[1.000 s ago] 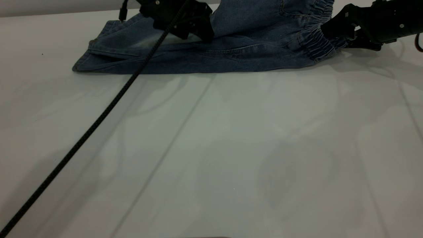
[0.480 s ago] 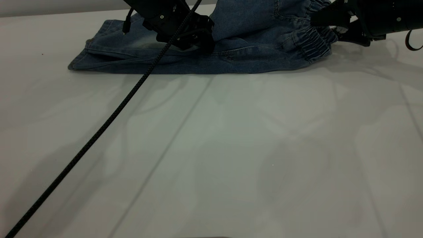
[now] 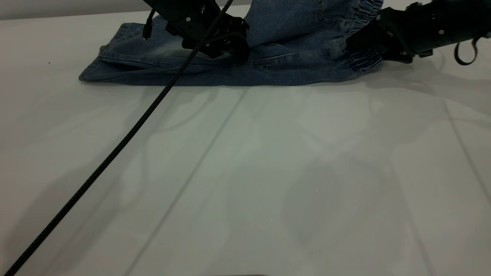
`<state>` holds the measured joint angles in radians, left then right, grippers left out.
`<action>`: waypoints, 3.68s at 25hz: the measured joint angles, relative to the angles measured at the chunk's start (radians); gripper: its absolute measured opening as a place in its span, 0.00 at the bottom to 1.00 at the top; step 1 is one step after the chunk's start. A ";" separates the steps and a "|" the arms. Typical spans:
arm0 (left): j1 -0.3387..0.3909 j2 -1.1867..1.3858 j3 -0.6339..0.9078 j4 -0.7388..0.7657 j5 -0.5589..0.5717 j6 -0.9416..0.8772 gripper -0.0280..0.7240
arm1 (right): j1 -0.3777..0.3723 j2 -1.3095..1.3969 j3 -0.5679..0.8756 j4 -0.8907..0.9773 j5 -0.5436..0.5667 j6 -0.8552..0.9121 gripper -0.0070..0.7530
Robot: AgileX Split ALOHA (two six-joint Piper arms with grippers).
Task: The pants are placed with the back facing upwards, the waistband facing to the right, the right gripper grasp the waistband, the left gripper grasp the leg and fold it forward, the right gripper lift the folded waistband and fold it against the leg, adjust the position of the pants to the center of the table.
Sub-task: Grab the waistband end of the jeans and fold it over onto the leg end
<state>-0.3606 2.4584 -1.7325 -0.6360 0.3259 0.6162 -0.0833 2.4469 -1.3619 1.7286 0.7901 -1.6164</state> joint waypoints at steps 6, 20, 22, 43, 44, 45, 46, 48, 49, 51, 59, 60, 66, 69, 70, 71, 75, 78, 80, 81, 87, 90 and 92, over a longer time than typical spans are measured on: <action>0.000 0.001 0.000 -0.004 -0.011 0.000 0.72 | -0.010 -0.002 0.000 -0.005 -0.021 0.039 0.10; -0.022 0.024 -0.001 -0.023 -0.041 0.003 0.72 | -0.062 -0.287 0.001 -0.235 0.106 0.261 0.10; -0.039 0.024 -0.001 -0.020 -0.051 0.003 0.72 | -0.034 -0.306 0.001 -0.235 0.124 0.263 0.10; 0.179 -0.143 -0.050 0.306 0.314 -0.117 0.72 | 0.139 -0.318 -0.157 -0.346 0.179 0.403 0.10; 0.185 -0.131 -0.050 0.320 0.314 -0.120 0.72 | 0.154 -0.318 -0.166 -0.347 0.174 0.405 0.10; 0.187 -0.118 -0.050 0.335 0.314 -0.124 0.72 | 0.166 -0.318 -0.173 -0.350 0.170 0.412 0.10; 0.188 -0.105 -0.050 0.347 0.314 -0.126 0.72 | 0.180 -0.318 -0.181 -0.351 0.161 0.417 0.10; 0.188 -0.073 -0.050 0.368 0.313 -0.129 0.72 | 0.200 -0.318 -0.194 -0.355 0.146 0.427 0.10; 0.188 -0.060 -0.050 0.371 0.310 -0.129 0.72 | 0.211 -0.317 -0.203 -0.359 0.140 0.435 0.10; 0.186 -0.033 -0.050 0.376 0.298 -0.129 0.72 | 0.227 -0.317 -0.222 -0.362 0.132 0.442 0.10; 0.135 -0.003 -0.050 0.380 0.267 -0.145 0.72 | 0.286 -0.317 -0.262 -0.369 0.083 0.446 0.10; 0.118 -0.003 -0.050 0.378 0.264 -0.146 0.72 | 0.286 -0.317 -0.262 -0.370 0.075 0.446 0.10; 0.018 0.000 -0.052 0.342 0.260 -0.147 0.72 | 0.284 -0.317 -0.262 -0.378 0.034 0.451 0.10; 0.007 0.008 -0.085 0.337 0.311 -0.150 0.72 | 0.284 -0.317 -0.262 -0.383 0.027 0.452 0.10; 0.011 0.009 -0.106 0.341 0.345 -0.155 0.72 | 0.284 -0.317 -0.262 -0.383 0.022 0.453 0.10; 0.017 0.009 -0.126 0.350 0.387 -0.165 0.72 | 0.284 -0.317 -0.262 -0.383 0.015 0.453 0.10; 0.045 -0.015 -0.252 0.461 0.566 -0.218 0.72 | 0.286 -0.313 -0.262 -0.383 -0.011 0.453 0.10; 0.072 -0.037 -0.370 0.585 0.698 -0.279 0.72 | 0.305 -0.296 -0.267 -0.382 -0.036 0.453 0.10; 0.087 -0.043 -0.453 0.673 0.775 -0.325 0.72 | 0.326 -0.273 -0.268 -0.383 -0.058 0.453 0.10; 0.092 -0.044 -0.483 0.709 0.810 -0.347 0.72 | 0.340 -0.262 -0.268 -0.382 -0.066 0.452 0.10; 0.104 -0.044 -0.617 0.779 0.845 -0.403 0.72 | 0.429 -0.185 -0.268 -0.341 -0.135 0.396 0.10; 0.104 -0.044 -0.628 0.775 0.845 -0.403 0.72 | 0.471 -0.152 -0.268 -0.254 -0.178 0.329 0.11; 0.104 -0.044 -0.628 0.764 0.845 -0.405 0.72 | 0.492 -0.130 -0.268 -0.156 -0.207 0.271 0.14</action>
<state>-0.2566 2.4148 -2.3605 0.1276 1.1713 0.2110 0.4086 2.3166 -1.6295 1.5721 0.5830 -1.3458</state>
